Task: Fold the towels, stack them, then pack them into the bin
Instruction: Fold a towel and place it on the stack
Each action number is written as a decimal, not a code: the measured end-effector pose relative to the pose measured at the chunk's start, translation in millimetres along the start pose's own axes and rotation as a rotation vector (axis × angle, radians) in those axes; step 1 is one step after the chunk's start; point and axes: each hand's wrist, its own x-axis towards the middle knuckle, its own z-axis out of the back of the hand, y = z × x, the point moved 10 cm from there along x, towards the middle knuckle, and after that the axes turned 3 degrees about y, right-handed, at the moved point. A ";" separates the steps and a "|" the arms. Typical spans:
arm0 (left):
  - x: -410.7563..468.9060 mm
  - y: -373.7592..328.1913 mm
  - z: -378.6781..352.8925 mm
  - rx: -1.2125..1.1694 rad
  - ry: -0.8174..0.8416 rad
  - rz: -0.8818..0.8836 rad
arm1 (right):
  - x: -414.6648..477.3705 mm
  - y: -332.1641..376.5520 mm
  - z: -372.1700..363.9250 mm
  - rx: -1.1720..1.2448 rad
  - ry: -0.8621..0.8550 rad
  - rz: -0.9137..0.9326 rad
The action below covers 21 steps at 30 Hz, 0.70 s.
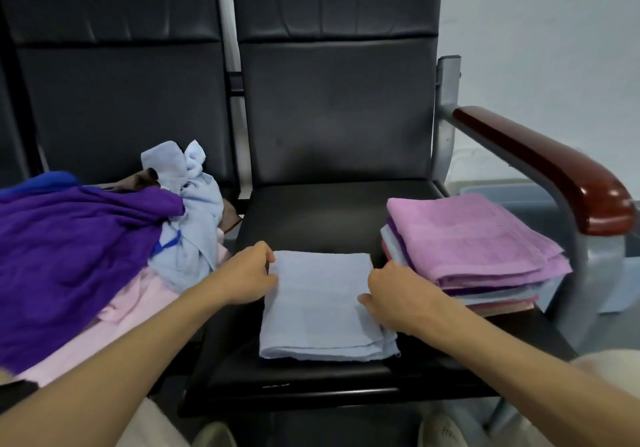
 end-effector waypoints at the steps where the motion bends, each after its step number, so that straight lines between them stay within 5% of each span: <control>1: -1.4 7.2 -4.7 0.002 0.037 0.037 | 2.5 0.3 -9.5 -0.022 0.065 -0.021; 5: -8.6 16.4 -32.3 -0.088 0.205 0.132 | 10.3 -3.0 -31.6 -0.063 0.225 -0.085; 10: -13.0 20.1 -35.1 -0.100 0.204 0.163 | 11.9 -12.1 -37.9 0.148 0.306 -0.173; 21: -25.3 18.9 -29.6 -0.354 0.148 0.088 | 21.2 -7.5 -33.9 0.798 0.050 -0.132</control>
